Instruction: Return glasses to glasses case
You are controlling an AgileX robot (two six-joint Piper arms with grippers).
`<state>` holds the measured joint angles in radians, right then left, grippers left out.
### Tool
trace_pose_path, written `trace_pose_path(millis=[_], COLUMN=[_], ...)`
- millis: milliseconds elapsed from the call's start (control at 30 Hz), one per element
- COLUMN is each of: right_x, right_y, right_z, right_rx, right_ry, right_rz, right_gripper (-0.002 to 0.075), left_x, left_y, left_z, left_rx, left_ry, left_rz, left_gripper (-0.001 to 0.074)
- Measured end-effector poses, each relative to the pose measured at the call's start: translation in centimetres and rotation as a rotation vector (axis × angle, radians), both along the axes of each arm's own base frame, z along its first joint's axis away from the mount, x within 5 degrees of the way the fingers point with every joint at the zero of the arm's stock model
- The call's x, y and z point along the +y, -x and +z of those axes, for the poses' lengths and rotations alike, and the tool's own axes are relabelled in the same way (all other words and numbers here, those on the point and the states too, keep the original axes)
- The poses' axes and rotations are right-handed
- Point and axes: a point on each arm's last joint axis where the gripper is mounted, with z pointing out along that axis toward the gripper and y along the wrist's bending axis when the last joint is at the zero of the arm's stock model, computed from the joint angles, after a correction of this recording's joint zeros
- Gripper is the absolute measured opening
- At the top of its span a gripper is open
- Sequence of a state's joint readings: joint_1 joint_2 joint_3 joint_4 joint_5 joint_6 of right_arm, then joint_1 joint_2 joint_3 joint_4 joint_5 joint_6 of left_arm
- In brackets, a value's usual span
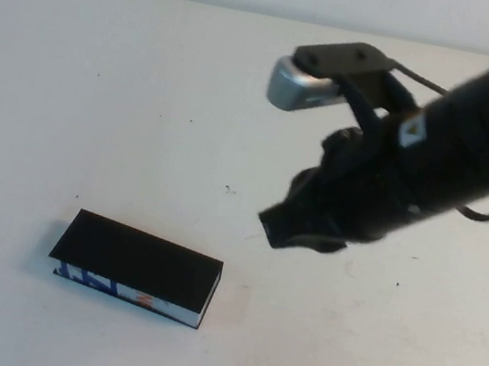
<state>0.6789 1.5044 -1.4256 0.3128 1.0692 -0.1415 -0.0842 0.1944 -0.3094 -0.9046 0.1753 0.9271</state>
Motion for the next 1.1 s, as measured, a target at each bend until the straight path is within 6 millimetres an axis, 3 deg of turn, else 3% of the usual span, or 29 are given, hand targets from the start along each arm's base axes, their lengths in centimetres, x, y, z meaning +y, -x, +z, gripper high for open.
trace_pose_path(millis=[100, 300, 467, 767, 967, 1100], right_x=[-2.5, -6.7, -9.5, -12.8, -13.2, -13.3], right_y=[2.9, 7.8, 10.8, 14.1, 14.8, 14.8], right_z=[0.6, -0.8, -2.4, -5.5, -8.0, -8.5], right_rx=[-0.047, -0.107, -0.187, -0.333, -0.274, -0.283], right_ry=[-0.049, -0.102, -0.169, -0.301, -0.314, -0.281], right_rz=[-0.037, -0.079, -0.122, -0.204, -0.231, -0.222], right_gripper=[-0.0011, -0.0011, -0.0011, -0.0011, -0.0011, -0.0011], left_x=[0.0, 0.4, 1.2, 1.4, 1.3, 1.3], left_y=[-0.1, -0.9, -1.0, -1.0, -1.0, -1.0], left_z=[-1.9, -6.9, -9.7, -10.1, -10.1, -10.2], left_rx=[0.042, 0.158, 0.195, 0.206, 0.209, 0.211], left_ry=[-0.004, 0.009, 0.043, 0.097, 0.098, 0.098], left_rz=[-0.002, 0.051, 0.143, 0.159, 0.155, 0.153], left_gripper=[-0.0004, -0.0004, -0.0004, -0.0004, -0.0004, -0.0004])
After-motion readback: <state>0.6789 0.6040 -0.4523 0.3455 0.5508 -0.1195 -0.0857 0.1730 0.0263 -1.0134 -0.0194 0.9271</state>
